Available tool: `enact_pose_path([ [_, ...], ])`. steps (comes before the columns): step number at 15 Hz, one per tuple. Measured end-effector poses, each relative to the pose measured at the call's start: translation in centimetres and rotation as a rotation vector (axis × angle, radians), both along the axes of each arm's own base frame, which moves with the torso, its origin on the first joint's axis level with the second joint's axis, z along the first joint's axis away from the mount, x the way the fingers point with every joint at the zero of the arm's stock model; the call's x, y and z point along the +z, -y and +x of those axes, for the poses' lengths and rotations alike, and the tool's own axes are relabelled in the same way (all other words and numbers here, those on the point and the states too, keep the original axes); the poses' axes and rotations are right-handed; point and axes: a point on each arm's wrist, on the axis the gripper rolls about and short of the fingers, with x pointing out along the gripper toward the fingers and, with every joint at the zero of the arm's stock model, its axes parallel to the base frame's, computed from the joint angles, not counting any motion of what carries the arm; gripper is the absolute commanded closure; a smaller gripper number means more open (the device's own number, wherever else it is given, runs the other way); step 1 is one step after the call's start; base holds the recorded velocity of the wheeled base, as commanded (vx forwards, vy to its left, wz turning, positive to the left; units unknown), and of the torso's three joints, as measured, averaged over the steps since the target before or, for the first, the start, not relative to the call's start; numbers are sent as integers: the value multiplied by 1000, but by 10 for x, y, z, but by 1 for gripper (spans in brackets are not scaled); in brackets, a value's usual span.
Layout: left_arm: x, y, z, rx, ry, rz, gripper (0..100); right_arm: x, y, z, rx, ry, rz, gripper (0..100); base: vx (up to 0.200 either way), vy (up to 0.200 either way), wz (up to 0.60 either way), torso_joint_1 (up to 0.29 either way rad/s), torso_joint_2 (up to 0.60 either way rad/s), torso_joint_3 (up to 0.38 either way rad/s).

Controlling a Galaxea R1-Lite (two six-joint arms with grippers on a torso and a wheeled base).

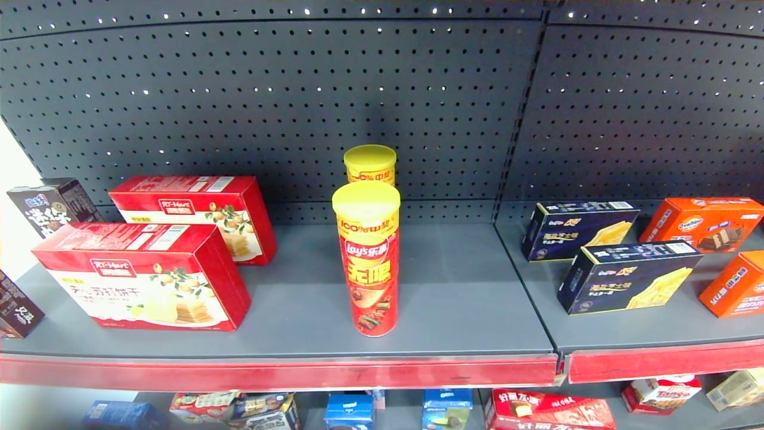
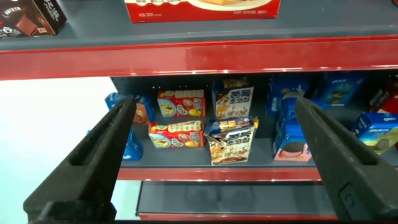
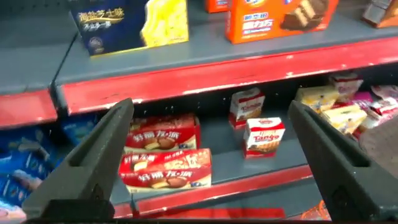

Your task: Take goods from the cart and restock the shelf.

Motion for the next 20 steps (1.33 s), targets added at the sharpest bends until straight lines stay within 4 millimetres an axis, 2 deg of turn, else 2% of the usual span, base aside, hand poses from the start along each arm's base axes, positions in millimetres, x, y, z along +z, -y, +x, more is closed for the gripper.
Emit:
enact_pose_path([
  [4,0,0,0,0,0,0,0,-3,-5,1,211,-14,-92,0,0,0,0,0,0,0],
  [8,0,0,0,0,0,0,0,-10,-3,1,130,-78,-40,0,0,0,0,0,0,0],
  [20,0,0,0,0,0,0,0,-10,-4,2,165,-79,-68,0,0,0,0,0,0,0],
])
